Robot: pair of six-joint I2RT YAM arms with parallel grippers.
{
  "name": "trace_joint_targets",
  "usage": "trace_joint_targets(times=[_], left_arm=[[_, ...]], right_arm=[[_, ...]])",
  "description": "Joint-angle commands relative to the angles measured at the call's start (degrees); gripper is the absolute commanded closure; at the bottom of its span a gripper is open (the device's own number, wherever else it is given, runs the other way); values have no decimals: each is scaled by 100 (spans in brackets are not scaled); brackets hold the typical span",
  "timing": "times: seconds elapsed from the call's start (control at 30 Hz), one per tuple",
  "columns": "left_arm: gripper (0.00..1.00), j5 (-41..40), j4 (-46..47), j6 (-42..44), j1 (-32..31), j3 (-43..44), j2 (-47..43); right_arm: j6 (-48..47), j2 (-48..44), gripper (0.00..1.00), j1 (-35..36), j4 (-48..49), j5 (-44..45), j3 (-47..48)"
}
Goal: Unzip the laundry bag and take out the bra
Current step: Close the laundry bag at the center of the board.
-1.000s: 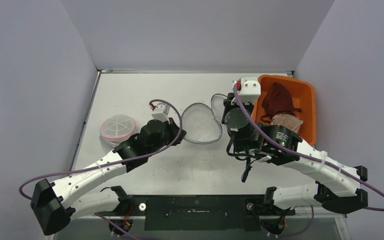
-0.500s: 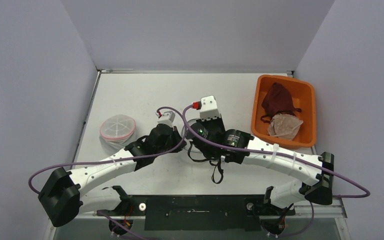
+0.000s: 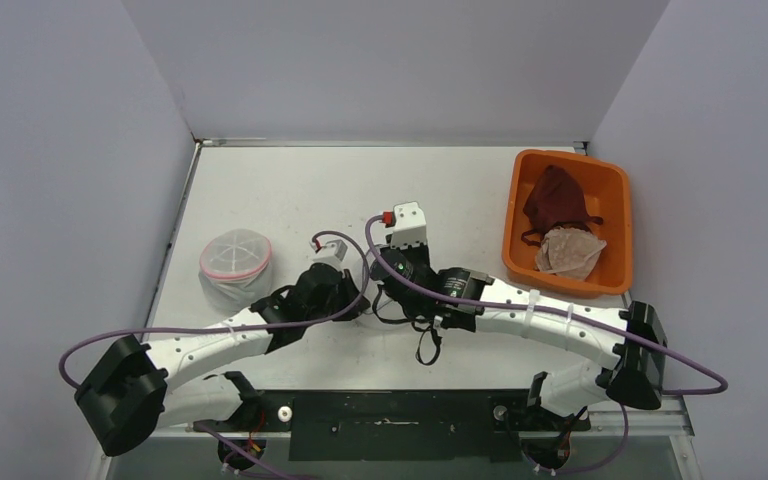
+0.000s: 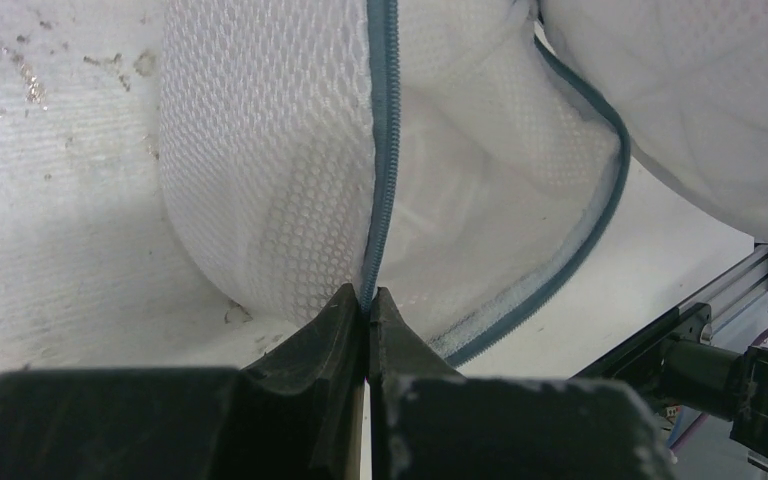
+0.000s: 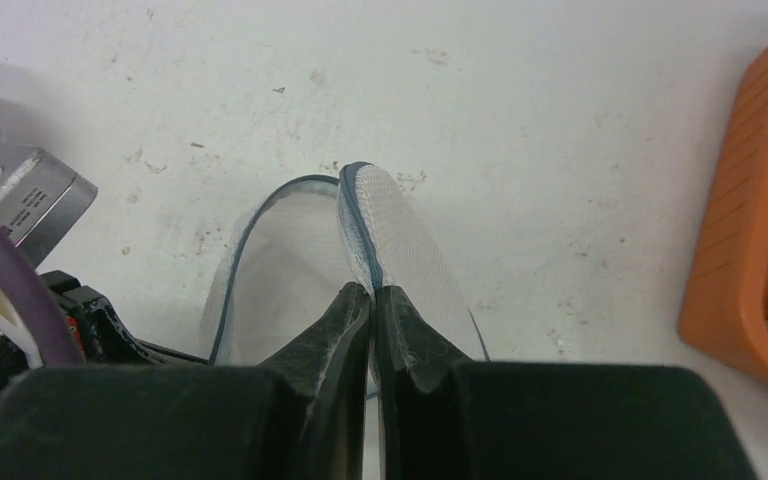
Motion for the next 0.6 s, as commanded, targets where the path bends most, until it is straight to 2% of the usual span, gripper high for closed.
trace_joint_targets(times=[0.0,0.33,0.47,0.57], left_arm=[[100,45,689,-138,34,-393,-430],[100,-206,471,-134,53,-697,-916],[100,-198,483,-130,66,-689,-878],[100,-202,503,-130,67,-725,-843]], right_arm=[[380,43,95,-68,1066,-481,-402],[530,225,95,-60,2272,-1369,-959],[574,434,95,-30,2449,-1857,-974],[623,478,90,-29,2488,-2017,-1032]])
